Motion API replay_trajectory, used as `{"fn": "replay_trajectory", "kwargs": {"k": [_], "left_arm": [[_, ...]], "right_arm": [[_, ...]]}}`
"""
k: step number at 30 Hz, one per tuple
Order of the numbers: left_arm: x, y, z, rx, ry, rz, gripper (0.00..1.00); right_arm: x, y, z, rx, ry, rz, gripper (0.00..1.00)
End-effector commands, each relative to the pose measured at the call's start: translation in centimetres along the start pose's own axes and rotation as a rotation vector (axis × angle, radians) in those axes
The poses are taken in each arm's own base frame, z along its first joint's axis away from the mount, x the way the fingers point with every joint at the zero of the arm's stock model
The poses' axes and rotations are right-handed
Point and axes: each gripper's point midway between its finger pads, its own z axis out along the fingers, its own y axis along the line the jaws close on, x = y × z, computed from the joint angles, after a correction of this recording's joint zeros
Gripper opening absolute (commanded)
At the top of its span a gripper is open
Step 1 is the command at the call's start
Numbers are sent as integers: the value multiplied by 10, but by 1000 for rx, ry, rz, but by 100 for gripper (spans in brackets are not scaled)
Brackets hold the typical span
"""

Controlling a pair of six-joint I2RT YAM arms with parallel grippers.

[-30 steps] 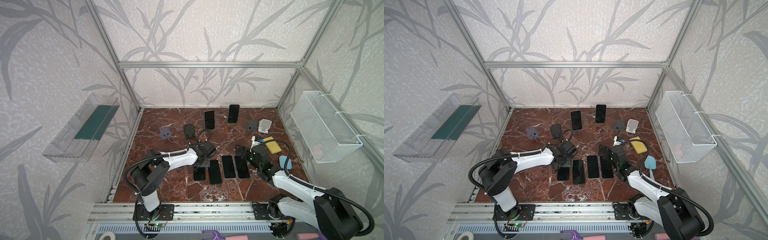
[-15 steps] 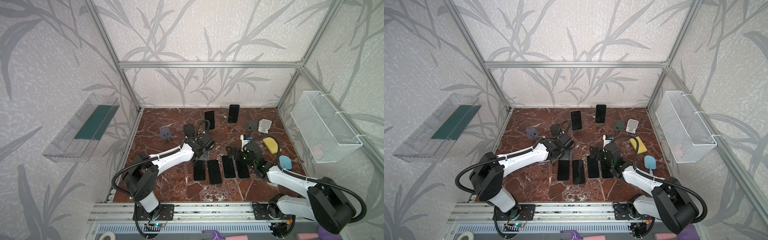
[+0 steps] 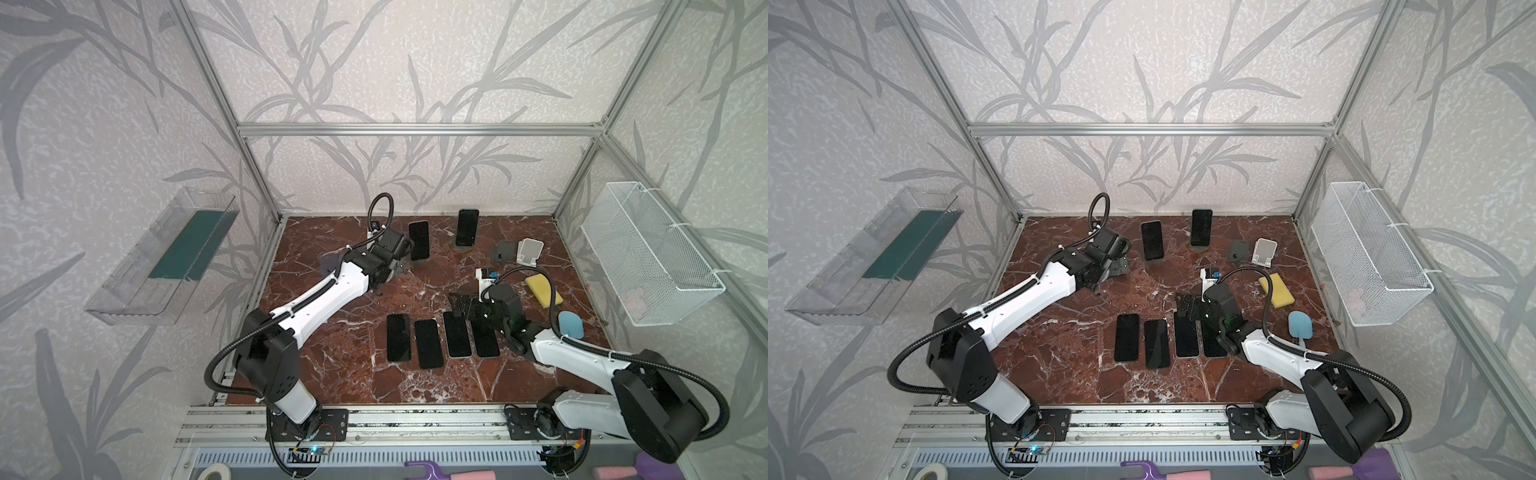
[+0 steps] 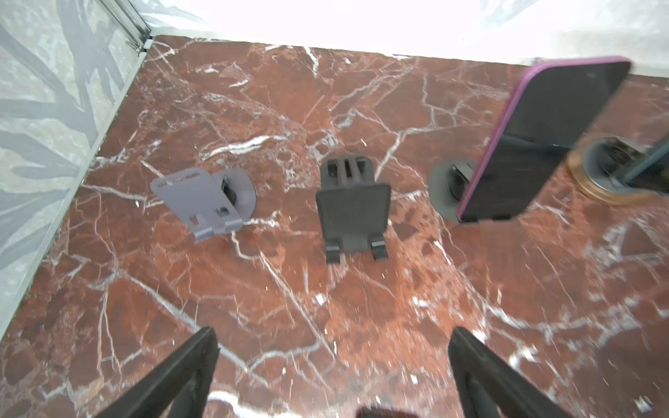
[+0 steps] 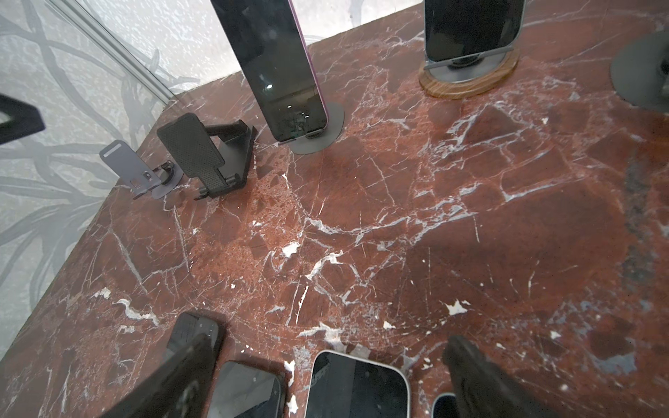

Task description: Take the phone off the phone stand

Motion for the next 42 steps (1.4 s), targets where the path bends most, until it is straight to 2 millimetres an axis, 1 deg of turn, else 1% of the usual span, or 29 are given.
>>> {"fn": "replay_trajectory", "kwargs": {"k": [1, 6, 9, 13, 15, 19, 24, 28, 34, 39, 42], "left_arm": [[-3, -8, 30, -10, 28, 32, 99], [-1, -18, 73, -20, 96, 26, 99], [6, -17, 94, -54, 126, 26, 99], [18, -14, 115, -70, 165, 5, 99], [20, -12, 122, -77, 177, -16, 99], [22, -7, 140, -36, 191, -81, 92], [18, -5, 150, 11, 199, -113, 82], [12, 5, 154, 2, 195, -132, 76], [4, 26, 165, -31, 189, -125, 74], [-7, 33, 179, -30, 188, -86, 71], [-16, 38, 182, -38, 189, -86, 68]], "right_arm": [[-9, 2, 1, 11, -21, -18, 99], [-9, 1, 0, 26, -18, -29, 99], [-10, -2, 0, 39, -19, -34, 99], [-11, 2, 0, 24, -19, -37, 99], [-11, 3, -1, 24, -22, -38, 99], [-10, 4, 1, 19, -14, -42, 99], [-10, 4, 2, 21, -12, -44, 99], [-9, 2, 3, 30, -11, -46, 99], [-6, 6, 8, 15, 4, -47, 100], [-7, 5, 7, 27, -2, -55, 100], [-6, 5, 8, 27, 1, -53, 100]]}}
